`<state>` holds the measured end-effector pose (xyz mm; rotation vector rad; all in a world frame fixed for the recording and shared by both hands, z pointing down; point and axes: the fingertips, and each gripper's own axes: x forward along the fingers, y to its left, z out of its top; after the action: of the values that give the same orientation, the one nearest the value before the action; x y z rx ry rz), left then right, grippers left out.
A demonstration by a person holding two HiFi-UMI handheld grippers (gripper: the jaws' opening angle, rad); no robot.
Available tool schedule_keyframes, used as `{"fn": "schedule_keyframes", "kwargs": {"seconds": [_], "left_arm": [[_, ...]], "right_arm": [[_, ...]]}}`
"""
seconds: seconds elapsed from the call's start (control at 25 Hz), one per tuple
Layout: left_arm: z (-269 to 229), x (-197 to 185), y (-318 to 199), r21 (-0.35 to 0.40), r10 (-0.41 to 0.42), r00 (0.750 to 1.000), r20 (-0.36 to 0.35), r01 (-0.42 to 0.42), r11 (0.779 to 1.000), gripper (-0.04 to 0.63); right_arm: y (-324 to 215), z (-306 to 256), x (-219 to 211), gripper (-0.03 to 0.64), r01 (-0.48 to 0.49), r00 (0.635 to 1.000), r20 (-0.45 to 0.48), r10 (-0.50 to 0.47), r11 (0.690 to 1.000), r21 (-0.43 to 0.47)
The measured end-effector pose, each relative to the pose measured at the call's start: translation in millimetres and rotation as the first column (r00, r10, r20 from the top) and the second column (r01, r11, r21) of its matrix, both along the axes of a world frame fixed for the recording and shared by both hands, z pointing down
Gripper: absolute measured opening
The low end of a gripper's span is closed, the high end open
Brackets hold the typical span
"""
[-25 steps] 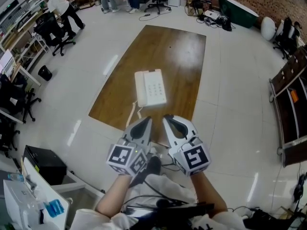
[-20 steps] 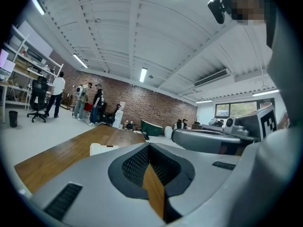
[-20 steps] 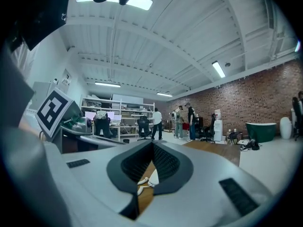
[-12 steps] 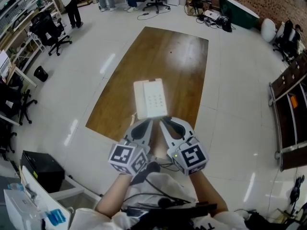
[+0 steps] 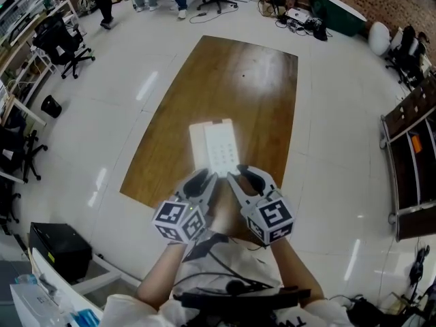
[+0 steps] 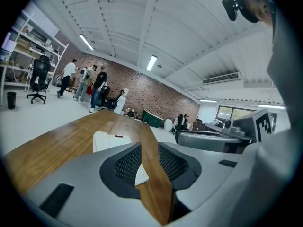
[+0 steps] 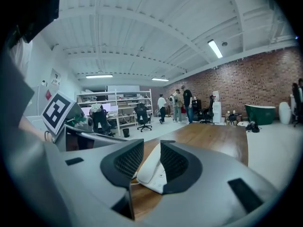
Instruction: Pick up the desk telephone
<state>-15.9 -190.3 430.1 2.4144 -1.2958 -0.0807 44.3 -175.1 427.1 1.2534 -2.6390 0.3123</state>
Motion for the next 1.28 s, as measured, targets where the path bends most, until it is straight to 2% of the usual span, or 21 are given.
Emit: {"fn": "schedule_keyframes", "kwargs": {"seconds": [0.12, 0.24, 0.32, 0.4, 0.52, 0.64, 0.72, 0.76, 0.8, 0.84, 1.04, 1.12, 1.16, 1.2, 1.28], "left_arm": [[17, -12, -14, -0.056, -0.002, 1.0, -0.029, 0.0, 0.998, 0.186], [33, -25, -27, -0.098, -0.02, 0.999, -0.038, 0.017, 0.995, 0.186], [42, -30, -36, -0.124, -0.022, 0.999, -0.043, 0.016, 0.992, 0.232], [52, -35, -44, -0.154, -0.021, 0.998, -0.053, 0.013, 0.988, 0.247], [69, -47, -57, -0.203, -0.036, 0.997, -0.065, 0.022, 0.979, 0.248], [85, -57, -69, -0.252, -0.048, 0.995, -0.087, 0.025, 0.968, 0.299], [95, -61, -75, -0.279, -0.053, 0.994, -0.098, 0.023, 0.96, 0.299], [100, -62, -78, -0.294, -0.051, 0.993, -0.102, 0.019, 0.956, 0.3], [106, -63, -80, -0.31, -0.046, 0.993, -0.107, 0.011, 0.951, 0.33], [112, -63, -82, -0.326, -0.04, 0.993, -0.111, 0.002, 0.945, 0.351], [132, -66, -95, -0.385, -0.029, 0.99, -0.138, -0.027, 0.923, 0.351], [140, -64, -99, -0.416, -0.018, 0.986, -0.163, -0.053, 0.908, 0.399], [144, -63, -100, -0.431, -0.011, 0.985, -0.175, -0.066, 0.9, 0.402], [147, -61, -101, -0.444, -0.005, 0.983, -0.184, -0.078, 0.893, 0.402], [152, -58, -105, -0.459, 0.002, 0.981, -0.195, -0.093, 0.884, 0.402]], "right_arm": [[-13, 13, 2, 0.114, -0.02, 1.0, -0.01, 0.019, 0.999, -0.027], [-24, 23, 2, 0.115, -0.032, 0.999, -0.012, 0.032, 0.998, -0.052], [-31, 33, 1, 0.115, -0.025, 1.0, 0.005, 0.025, 0.996, -0.089], [-37, 47, 1, 0.201, -0.005, 0.999, 0.037, 0.01, 0.988, -0.151], [-47, 63, 4, 0.206, -0.002, 0.999, 0.045, 0.012, 0.979, -0.204], [-59, 71, 7, 0.206, -0.003, 0.999, 0.05, 0.015, 0.974, -0.225], [-65, 79, 6, 0.206, 0.002, 0.998, 0.057, 0.012, 0.969, -0.247], [-67, 83, 5, 0.224, 0.006, 0.998, 0.06, 0.01, 0.966, -0.259], [-70, 87, 3, 0.266, 0.011, 0.998, 0.063, 0.006, 0.963, -0.27], [-72, 91, 2, 0.272, 0.015, 0.998, 0.067, 0.004, 0.96, -0.281], [-86, 108, 0, 0.272, 0.023, 0.995, 0.101, 0.012, 0.941, -0.336], [-91, 117, 3, 0.272, 0.018, 0.994, 0.108, 0.022, 0.932, -0.362], [-93, 122, 6, 0.274, 0.017, 0.993, 0.112, 0.028, 0.926, -0.377], [-95, 128, 9, 0.324, 0.017, 0.992, 0.118, 0.033, 0.919, -0.395], [-98, 139, 15, 0.334, 0.017, 0.991, 0.124, 0.04, 0.904, -0.428]]}}
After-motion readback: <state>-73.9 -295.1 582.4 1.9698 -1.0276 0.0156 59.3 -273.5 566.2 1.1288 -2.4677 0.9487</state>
